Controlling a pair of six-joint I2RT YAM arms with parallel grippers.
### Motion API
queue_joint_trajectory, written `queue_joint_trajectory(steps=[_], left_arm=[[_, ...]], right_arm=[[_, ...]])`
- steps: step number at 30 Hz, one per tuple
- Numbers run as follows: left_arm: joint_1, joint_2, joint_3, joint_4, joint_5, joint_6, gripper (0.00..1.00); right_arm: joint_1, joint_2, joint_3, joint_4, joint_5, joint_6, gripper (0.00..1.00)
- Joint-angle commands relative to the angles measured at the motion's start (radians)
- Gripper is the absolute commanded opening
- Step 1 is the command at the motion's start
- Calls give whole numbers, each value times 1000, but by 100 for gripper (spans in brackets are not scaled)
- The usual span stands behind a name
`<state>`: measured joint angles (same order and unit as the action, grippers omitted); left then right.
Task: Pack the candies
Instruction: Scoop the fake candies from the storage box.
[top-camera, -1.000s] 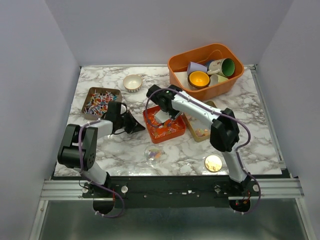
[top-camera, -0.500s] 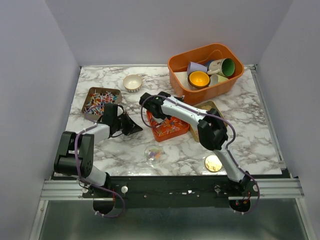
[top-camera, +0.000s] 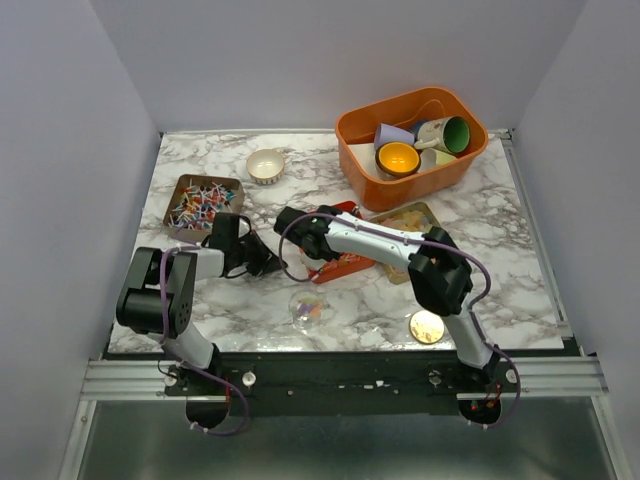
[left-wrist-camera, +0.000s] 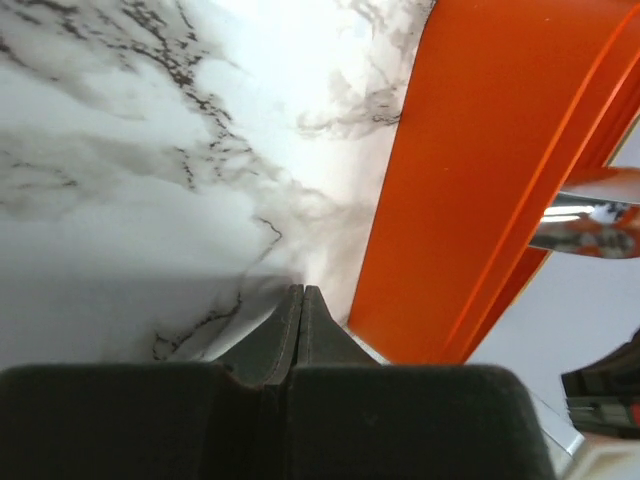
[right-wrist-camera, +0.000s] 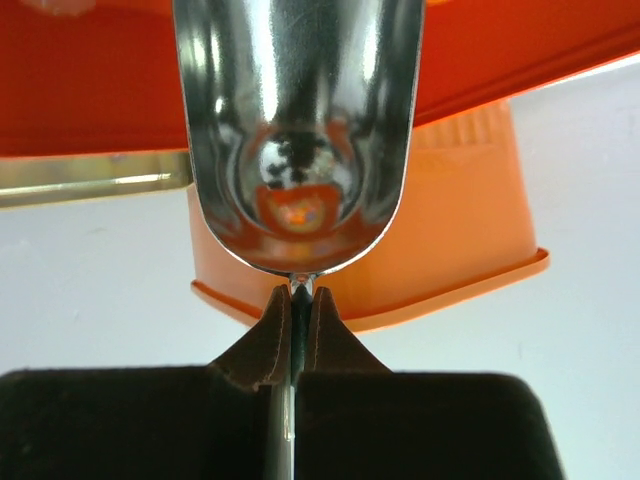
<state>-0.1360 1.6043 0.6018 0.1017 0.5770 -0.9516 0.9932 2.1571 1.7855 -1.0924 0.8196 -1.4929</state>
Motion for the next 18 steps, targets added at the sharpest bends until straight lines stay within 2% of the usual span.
queue_joint_trajectory(steps=[1, 4, 12, 18], left_arm=[[-24, 58, 27, 44, 38, -12, 0], [-39, 91, 36, 75, 60, -29, 0], [-79, 190, 111, 102, 106, -52, 0], [-86, 218, 162, 90, 121, -50, 0]], right_arm=[[21, 98, 55, -12, -223, 19, 1], [28, 130, 103, -41, -287, 59, 1], [39, 37, -106, 95, -416, 11, 1], [41, 37, -95, 68, -583, 71, 1]])
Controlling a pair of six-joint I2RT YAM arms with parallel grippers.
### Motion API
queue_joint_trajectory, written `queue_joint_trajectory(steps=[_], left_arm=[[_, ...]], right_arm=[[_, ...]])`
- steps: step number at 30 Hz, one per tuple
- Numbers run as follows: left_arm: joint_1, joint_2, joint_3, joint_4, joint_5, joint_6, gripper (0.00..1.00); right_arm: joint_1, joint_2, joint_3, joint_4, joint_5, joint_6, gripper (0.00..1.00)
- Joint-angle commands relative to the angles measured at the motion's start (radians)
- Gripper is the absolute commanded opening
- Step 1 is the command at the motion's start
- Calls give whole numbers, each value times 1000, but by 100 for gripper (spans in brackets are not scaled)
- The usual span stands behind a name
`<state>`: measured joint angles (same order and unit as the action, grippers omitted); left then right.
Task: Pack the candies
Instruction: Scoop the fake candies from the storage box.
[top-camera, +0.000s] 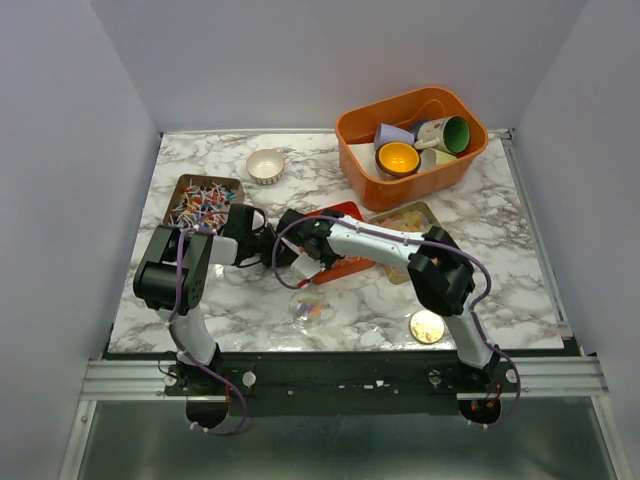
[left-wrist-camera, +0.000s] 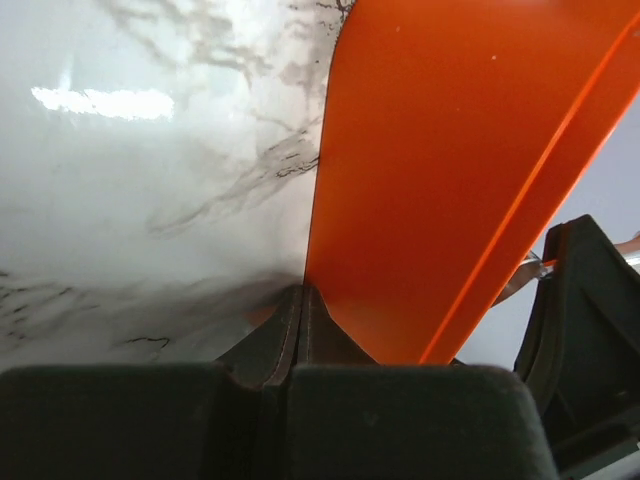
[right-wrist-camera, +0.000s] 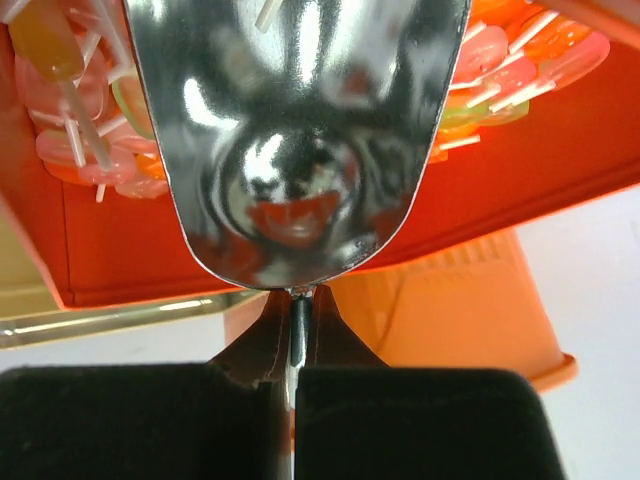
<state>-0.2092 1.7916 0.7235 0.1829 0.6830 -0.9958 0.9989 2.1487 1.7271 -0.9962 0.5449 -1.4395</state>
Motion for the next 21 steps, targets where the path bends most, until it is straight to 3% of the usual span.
queue_joint_trajectory(steps=[1, 8, 14, 21], left_arm=[[-13, 31, 43, 4, 15, 3, 0], [-10, 14, 94, -149, 46, 109, 0], [14, -41, 171, -360, 90, 258, 0], [73, -171, 295, -654, 86, 538, 2]], right_arm=[[33, 40, -32, -33, -362, 30, 1], [-23, -5, 5, -9, -598, 159, 1], [-89, -134, -149, 136, -706, 151, 1], [-157, -271, -285, 226, -815, 172, 1]])
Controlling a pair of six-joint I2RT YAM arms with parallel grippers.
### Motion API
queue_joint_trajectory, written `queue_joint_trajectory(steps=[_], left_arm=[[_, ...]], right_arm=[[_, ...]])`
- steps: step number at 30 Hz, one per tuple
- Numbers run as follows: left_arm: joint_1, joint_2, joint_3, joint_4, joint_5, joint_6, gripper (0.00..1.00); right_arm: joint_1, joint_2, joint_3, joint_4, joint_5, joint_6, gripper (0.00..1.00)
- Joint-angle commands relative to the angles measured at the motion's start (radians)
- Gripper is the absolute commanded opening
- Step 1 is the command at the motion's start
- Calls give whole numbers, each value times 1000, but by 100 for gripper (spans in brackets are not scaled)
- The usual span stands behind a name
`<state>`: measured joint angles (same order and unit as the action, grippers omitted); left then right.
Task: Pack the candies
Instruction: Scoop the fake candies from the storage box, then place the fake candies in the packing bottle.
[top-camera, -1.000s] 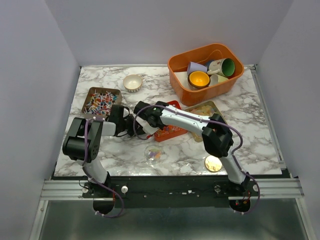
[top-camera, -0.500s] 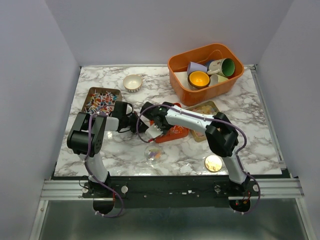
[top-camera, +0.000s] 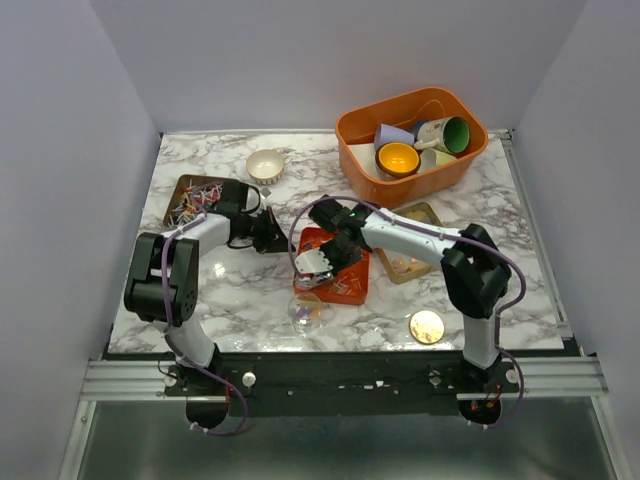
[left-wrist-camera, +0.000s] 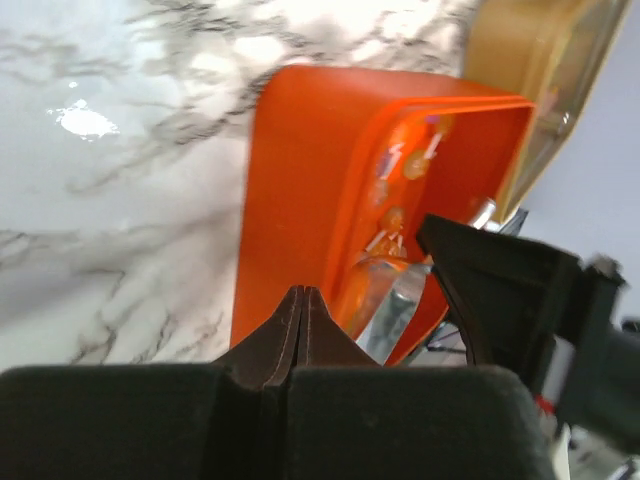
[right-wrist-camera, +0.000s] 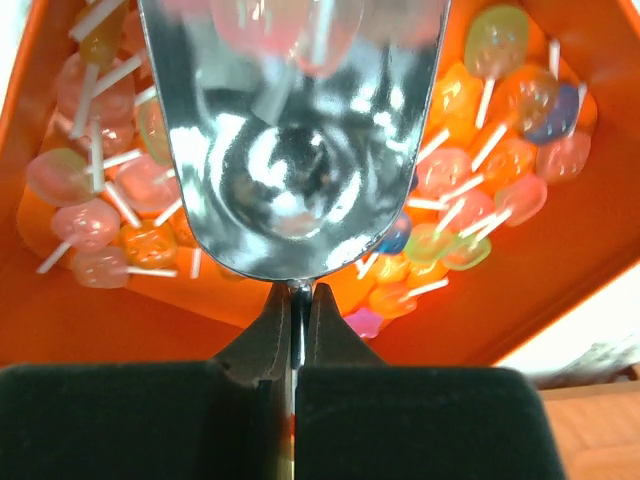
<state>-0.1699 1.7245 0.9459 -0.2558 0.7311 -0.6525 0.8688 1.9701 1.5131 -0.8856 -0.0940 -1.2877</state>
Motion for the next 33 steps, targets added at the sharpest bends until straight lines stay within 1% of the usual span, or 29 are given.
queue_joint_trajectory(steps=[1, 5, 10, 13, 14, 16, 17, 20, 22, 26, 27, 29, 31, 33], left_arm=[[39, -120, 82, -242, 31, 255, 3], [64, -198, 100, -321, 8, 339, 9], [84, -289, 88, -333, -25, 398, 13], [93, -324, 91, -347, -67, 441, 26], [101, -332, 91, -356, -93, 450, 32], [113, -350, 85, -358, -111, 465, 40], [127, -356, 83, -356, -119, 465, 48], [139, -376, 79, -350, -127, 470, 55], [150, -396, 73, -338, -127, 468, 57], [161, -433, 73, -319, -154, 455, 63], [187, -442, 80, -324, -160, 455, 64], [190, -451, 85, -336, -188, 453, 67], [190, -471, 80, -330, -193, 444, 68], [190, -497, 64, -318, -199, 420, 68]], right_arm=[[-34, -106, -85, 129, -185, 21, 1], [-53, -146, -111, 155, -164, 27, 1], [-74, -186, -96, 151, -138, 34, 1], [-76, -229, -85, 116, -99, -2, 1], [-74, -238, -80, 88, -90, -10, 1], [-68, -252, -53, 38, -44, -31, 1], [-60, -258, -47, -7, -27, -38, 1], [-44, -290, -47, -74, 49, -82, 1], [-30, -307, -56, -96, 94, -117, 1], [33, -312, -51, -183, 217, -128, 1], [45, -307, -41, -202, 236, -116, 1], [84, -298, -28, -242, 298, -98, 1], [108, -269, -10, -268, 367, -64, 1], [140, -234, 8, -302, 404, -29, 1]])
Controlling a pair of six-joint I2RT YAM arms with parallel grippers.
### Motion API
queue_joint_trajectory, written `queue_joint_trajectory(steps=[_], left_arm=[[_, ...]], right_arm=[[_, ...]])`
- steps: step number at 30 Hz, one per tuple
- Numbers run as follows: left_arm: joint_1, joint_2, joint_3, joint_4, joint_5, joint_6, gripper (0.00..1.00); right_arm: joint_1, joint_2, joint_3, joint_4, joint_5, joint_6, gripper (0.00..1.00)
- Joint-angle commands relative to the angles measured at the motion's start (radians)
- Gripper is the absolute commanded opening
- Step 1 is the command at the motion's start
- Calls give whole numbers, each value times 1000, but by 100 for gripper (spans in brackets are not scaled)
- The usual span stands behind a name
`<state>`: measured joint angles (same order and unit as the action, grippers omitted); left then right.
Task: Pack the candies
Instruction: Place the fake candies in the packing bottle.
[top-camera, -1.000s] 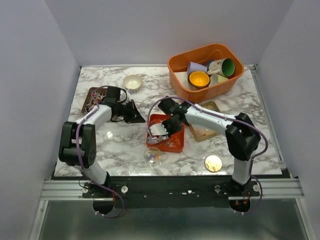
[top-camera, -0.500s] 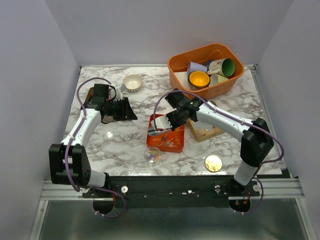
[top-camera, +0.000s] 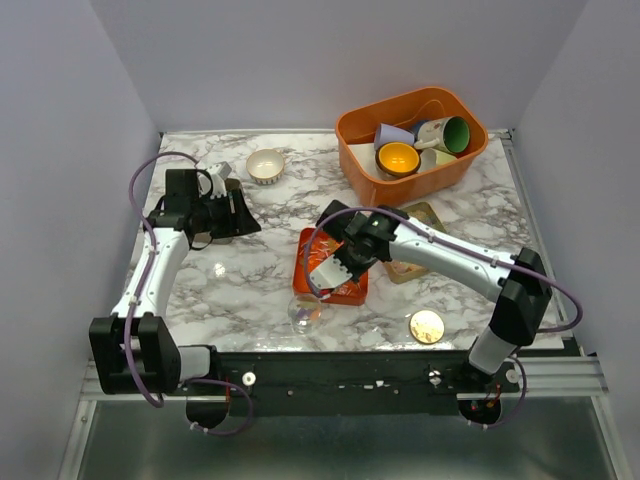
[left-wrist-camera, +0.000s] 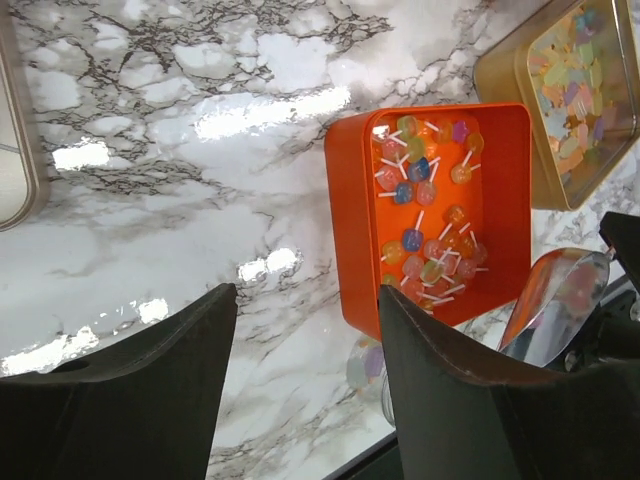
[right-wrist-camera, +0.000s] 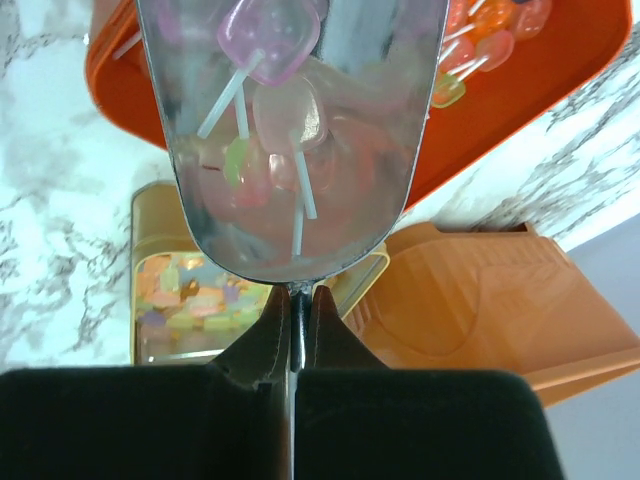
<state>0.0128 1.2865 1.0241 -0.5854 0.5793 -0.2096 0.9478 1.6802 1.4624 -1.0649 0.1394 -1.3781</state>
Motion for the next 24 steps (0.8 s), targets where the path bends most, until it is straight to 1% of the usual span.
queue_joint_trajectory(steps=[1, 2, 6, 10, 15, 19, 21, 24], left_arm=[[7, -71, -24, 16, -50, -33, 68], [9, -85, -32, 19, -53, -42, 68], [9, -157, -94, 33, -35, -74, 68], [10, -214, -153, 59, -39, -105, 69], [10, -256, -174, 73, -52, -117, 70], [10, -276, -174, 82, -65, -122, 70], [10, -283, -176, 91, -68, -134, 71], [10, -294, -182, 101, -64, -145, 71]], right_arm=[[71, 73, 81, -136, 190, 76, 1], [92, 87, 99, -171, 221, 91, 1], [137, 151, 180, -251, 259, 157, 1], [186, 185, 214, -293, 307, 165, 1], [250, 219, 219, -337, 393, 175, 1], [282, 266, 276, -383, 443, 212, 1], [292, 294, 288, -423, 511, 243, 1], [305, 337, 341, -457, 540, 264, 1]])
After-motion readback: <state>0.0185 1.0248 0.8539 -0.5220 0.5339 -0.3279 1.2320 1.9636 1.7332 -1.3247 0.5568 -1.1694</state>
